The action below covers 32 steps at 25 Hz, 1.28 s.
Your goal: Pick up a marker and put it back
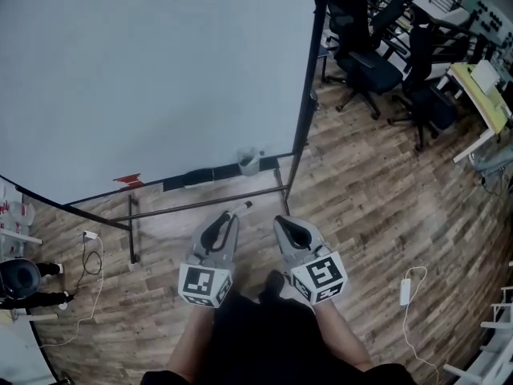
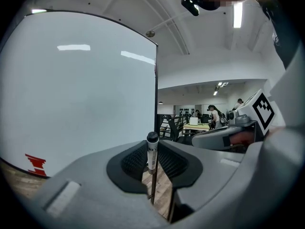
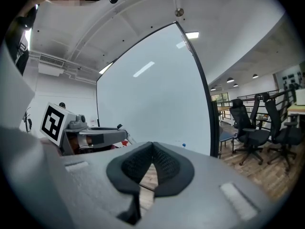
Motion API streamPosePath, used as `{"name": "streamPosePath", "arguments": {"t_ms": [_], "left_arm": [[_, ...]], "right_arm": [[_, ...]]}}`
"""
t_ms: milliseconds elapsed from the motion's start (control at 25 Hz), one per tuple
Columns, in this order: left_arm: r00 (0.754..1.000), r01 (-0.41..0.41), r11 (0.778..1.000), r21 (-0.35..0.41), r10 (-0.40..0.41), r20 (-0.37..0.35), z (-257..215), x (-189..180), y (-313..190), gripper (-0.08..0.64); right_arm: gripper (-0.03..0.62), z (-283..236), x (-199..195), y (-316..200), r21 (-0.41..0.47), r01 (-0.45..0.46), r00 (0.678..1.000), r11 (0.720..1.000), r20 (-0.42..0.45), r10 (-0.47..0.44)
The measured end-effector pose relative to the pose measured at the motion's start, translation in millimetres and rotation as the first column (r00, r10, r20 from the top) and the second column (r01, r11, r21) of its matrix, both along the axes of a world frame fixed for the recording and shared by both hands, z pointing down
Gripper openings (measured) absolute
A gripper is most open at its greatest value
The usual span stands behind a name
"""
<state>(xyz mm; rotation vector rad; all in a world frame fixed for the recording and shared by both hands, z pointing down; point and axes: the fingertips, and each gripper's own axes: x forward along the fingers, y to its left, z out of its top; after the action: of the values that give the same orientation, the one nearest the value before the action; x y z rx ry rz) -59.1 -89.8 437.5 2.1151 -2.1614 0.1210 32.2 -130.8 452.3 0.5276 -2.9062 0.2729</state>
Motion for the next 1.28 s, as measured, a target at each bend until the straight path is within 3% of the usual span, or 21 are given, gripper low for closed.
{"name": "streamPosePath", "arguments": {"t_ms": [240,480,840,1280], "left_arm": [[1.0,0.018,1.0,-0.019,-0.018,-0.014,6,-17,-12,0.075],[1.0,-0.002,1.0,-0.01,0.002,-0.017,11,-47,-40,0.075],[0.995,-0.1,0.995,-0.002,0.1,0.013,11,-88,-100,0.075],[0.986,-0.164,0.983,-0.081,0.166,0.024,54,-114,-148,0.077]], "right_arm": [[0.002,14,-14,-7,-0.042,0.025,0.999,0.999,-0.037,-0.027],[0.002,14,-34,-27,-0.029,-0.01,0.999,1.0,-0.038,0.009],[0.002,-10,-60,-67,0.014,-0.139,0.99,0.99,-0.029,0.139],[0.002,6,-70,-94,-0.02,-0.25,0.966,0.968,-0.071,0.248]]}}
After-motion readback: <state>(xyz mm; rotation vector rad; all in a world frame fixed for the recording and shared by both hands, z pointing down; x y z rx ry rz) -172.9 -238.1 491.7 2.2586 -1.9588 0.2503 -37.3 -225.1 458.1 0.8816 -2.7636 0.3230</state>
